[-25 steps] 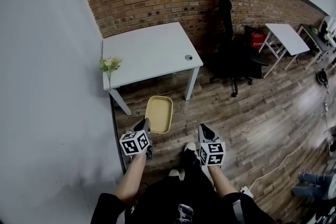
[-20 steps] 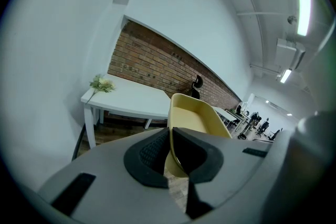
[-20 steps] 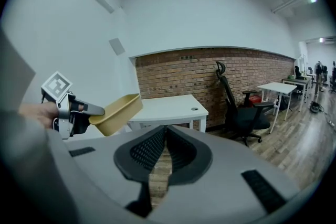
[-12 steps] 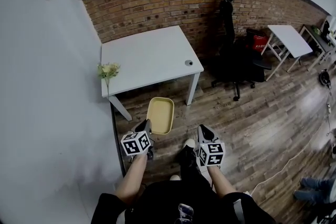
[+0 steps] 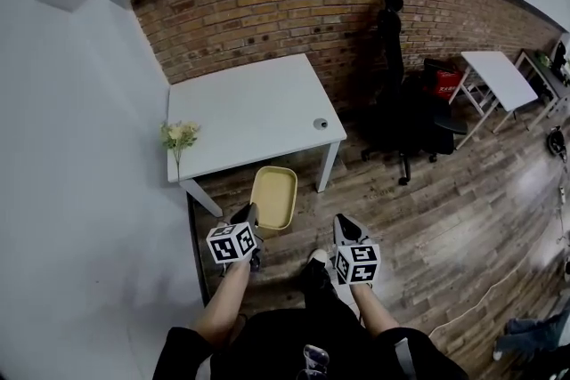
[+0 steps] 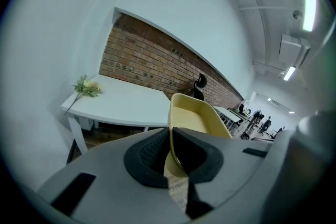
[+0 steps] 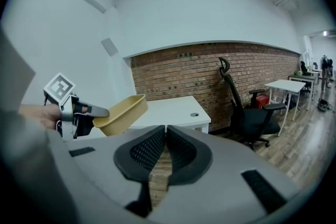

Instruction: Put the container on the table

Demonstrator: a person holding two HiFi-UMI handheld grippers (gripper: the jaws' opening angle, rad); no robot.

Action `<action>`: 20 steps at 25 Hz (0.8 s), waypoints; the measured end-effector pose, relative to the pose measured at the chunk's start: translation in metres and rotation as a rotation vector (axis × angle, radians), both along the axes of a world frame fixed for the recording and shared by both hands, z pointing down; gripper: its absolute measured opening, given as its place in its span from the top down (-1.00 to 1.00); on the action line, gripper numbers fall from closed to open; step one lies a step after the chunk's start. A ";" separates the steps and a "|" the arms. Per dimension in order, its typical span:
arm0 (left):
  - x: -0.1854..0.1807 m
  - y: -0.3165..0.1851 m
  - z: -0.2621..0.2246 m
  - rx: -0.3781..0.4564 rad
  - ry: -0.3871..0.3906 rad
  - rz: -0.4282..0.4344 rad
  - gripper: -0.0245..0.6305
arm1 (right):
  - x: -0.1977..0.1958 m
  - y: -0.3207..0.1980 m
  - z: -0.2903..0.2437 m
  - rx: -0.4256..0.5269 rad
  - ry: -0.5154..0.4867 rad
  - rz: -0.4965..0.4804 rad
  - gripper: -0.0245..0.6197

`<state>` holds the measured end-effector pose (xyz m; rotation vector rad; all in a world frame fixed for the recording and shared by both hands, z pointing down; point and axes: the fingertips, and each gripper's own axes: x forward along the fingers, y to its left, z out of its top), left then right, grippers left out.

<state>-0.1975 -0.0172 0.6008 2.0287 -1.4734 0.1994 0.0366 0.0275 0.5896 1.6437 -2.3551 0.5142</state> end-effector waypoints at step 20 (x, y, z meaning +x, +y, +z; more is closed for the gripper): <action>0.054 -0.174 -0.005 -0.033 0.025 -0.065 0.84 | 0.040 -0.187 -0.008 -0.013 -0.017 -0.070 0.85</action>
